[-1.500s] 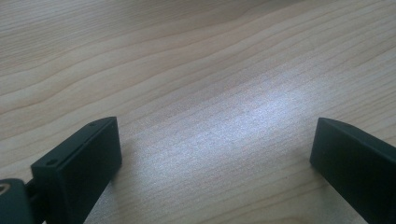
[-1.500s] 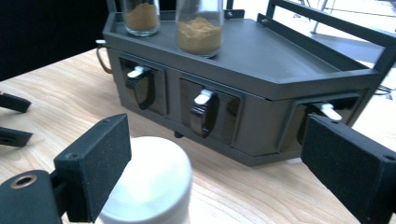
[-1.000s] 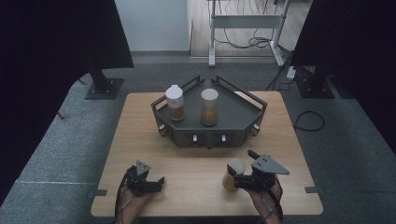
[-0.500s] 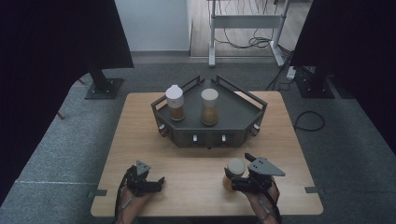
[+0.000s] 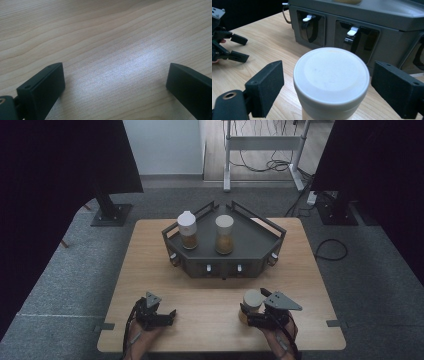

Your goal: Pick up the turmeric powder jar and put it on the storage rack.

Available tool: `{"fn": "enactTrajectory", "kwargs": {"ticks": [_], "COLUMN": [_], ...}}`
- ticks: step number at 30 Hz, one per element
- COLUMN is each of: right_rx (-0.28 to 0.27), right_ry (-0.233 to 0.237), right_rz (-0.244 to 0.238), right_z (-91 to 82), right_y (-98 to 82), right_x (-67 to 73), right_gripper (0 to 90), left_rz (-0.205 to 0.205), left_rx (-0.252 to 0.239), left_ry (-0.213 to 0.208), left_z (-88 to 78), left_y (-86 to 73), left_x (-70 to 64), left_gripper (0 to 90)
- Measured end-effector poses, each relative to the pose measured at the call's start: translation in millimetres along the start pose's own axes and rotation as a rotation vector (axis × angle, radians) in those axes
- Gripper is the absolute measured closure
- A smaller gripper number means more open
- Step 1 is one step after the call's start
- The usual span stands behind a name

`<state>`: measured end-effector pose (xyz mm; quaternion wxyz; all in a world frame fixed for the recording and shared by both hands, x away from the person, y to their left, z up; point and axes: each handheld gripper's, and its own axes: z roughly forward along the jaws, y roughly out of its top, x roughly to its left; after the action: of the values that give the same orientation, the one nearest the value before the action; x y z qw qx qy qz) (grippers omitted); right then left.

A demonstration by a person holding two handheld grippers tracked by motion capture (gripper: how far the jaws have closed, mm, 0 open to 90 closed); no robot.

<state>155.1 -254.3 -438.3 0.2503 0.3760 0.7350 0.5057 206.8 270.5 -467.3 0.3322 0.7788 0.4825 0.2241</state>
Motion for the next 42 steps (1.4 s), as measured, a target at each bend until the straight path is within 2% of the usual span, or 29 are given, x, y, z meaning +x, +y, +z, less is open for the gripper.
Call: {"fn": "enactTrajectory", "kwargs": {"ticks": [7,11,13,24,30,42], "right_rx": [0.017,0.019,0.011,0.005,0.008,-0.041], "right_ry": [0.024,0.019,-0.001,-0.041,-0.046,-0.055], "right_rz": [0.013,0.007,0.008,0.025,0.028,0.010], "right_z": [4.0,5.8,5.2,4.2,3.9,-2.8], "right_y": [-2.6,-4.0,-5.8,-7.4,-5.9,4.9], "right_x": [-5.0,-3.3,-0.3,8.7,10.6,14.6], "right_gripper": [19.6,27.3,32.4,33.0,33.0,33.1], "left_rz": [0.000,0.000,0.000,0.000,0.000,0.000], "left_rx": [0.000,0.000,0.000,0.000,0.000,0.000], "left_ry": [0.000,0.000,0.000,0.000,0.000,0.000], "left_z": [0.0,0.0,0.0,0.0,0.0,0.0], "left_y": [0.0,-0.1,0.0,0.0,0.0,0.0], "left_x": [0.0,0.0,0.0,0.0,0.0,0.0], "left_gripper": [1.6,1.5,1.5,1.5,1.5,1.5]}}
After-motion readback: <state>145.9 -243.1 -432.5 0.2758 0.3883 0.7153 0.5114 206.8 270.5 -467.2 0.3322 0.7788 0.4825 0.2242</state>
